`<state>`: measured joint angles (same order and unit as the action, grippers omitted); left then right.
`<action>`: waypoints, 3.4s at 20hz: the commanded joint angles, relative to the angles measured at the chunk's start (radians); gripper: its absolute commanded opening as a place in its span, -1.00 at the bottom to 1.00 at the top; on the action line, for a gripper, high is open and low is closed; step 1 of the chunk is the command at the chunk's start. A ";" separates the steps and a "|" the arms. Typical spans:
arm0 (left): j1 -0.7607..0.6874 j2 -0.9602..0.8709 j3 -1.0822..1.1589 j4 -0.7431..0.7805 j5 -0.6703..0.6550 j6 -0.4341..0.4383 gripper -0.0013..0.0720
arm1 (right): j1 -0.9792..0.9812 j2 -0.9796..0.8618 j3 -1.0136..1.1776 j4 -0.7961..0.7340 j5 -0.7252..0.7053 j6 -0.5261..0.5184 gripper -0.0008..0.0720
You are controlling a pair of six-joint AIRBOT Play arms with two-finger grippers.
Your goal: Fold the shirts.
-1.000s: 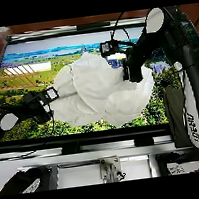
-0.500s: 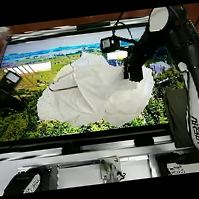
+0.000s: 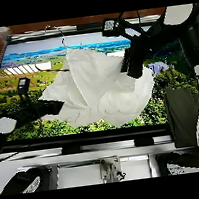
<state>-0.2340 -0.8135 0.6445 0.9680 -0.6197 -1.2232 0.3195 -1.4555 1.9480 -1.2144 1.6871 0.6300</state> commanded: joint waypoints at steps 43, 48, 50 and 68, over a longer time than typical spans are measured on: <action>-0.054 -0.064 0.074 -0.496 0.536 0.247 -0.86 | 0.000 0.007 0.000 0.003 -0.043 0.077 -0.82; 0.339 -0.029 0.099 -0.497 0.221 0.243 -0.86 | 0.000 0.015 0.000 0.154 -0.120 0.159 -0.82; 0.438 -0.029 0.099 -0.497 0.173 0.243 -0.86 | 0.000 0.015 0.000 0.235 -0.128 0.167 -0.82; 0.513 -0.036 0.231 -0.499 0.192 0.204 -0.85 | 0.093 0.005 0.000 0.262 0.050 0.033 -0.83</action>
<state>0.2794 -0.8494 0.8501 0.4747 -0.4335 -1.0176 0.3679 -1.4494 1.9480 -0.8875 1.6882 0.6807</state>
